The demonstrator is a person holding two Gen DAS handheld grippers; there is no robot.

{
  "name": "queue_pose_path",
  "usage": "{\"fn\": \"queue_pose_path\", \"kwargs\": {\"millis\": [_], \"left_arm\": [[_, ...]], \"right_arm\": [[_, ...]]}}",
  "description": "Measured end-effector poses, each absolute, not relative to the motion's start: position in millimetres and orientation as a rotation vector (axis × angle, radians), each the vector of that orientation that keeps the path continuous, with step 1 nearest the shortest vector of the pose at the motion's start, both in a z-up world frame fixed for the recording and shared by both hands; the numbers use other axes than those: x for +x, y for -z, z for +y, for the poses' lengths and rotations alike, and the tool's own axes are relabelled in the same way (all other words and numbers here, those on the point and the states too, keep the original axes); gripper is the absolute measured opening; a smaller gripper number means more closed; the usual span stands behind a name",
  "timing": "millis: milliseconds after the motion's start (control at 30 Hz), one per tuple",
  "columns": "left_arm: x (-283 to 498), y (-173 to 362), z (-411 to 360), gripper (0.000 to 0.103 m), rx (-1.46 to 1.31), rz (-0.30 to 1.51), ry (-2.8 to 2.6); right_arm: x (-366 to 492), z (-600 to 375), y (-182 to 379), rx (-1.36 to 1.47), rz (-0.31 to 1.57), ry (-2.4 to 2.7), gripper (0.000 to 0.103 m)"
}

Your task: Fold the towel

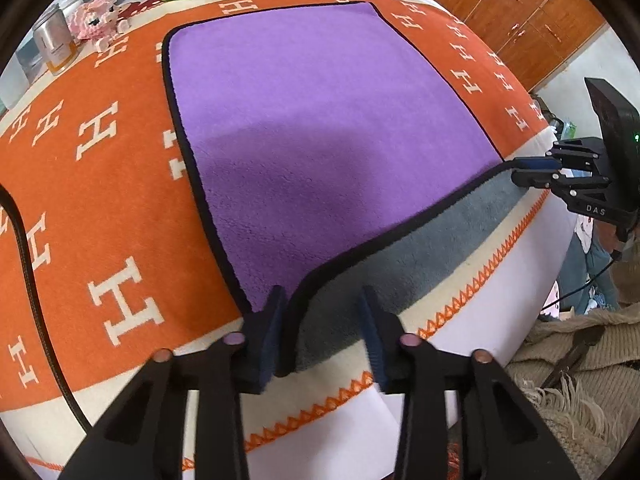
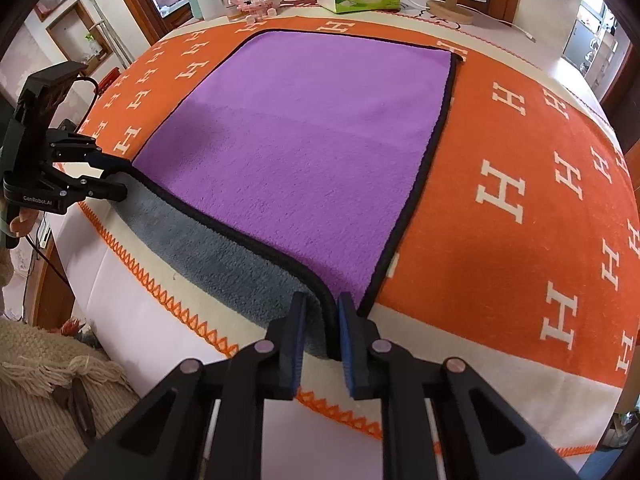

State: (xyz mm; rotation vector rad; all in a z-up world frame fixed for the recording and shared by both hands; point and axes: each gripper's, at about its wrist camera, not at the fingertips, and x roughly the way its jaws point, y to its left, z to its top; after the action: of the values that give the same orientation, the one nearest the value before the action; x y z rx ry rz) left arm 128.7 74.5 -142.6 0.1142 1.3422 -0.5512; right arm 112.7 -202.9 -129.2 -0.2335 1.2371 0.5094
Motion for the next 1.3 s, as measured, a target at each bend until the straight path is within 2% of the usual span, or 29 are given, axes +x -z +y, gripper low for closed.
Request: {"fn": "queue_pose_path", "kwargs": {"millis": [100,367,833,1300], "left_arm": [[125.8,142.3,71.8,0.020,0.132,1.342,0.548],[120.2,136.3,69.7,0.013,0.163,1.319,0.508],[112.3,132.0,74.9,0.011,0.185,1.287,0.465],[106.7,120.5,76.6,0.003,0.214,1.243,0.433]], "right_arm": [[110.2,-203.5,127.7,-0.236,1.232,-0.506,0.013],[102.0,-201.0,123.8,-0.263,1.205,-0.484,0.005],[92.5,-198.0,115.9,-0.279,1.157,-0.430,0.005],[86.4,-197.8,109.5,-0.276,1.132,-0.404,0.005]]}}
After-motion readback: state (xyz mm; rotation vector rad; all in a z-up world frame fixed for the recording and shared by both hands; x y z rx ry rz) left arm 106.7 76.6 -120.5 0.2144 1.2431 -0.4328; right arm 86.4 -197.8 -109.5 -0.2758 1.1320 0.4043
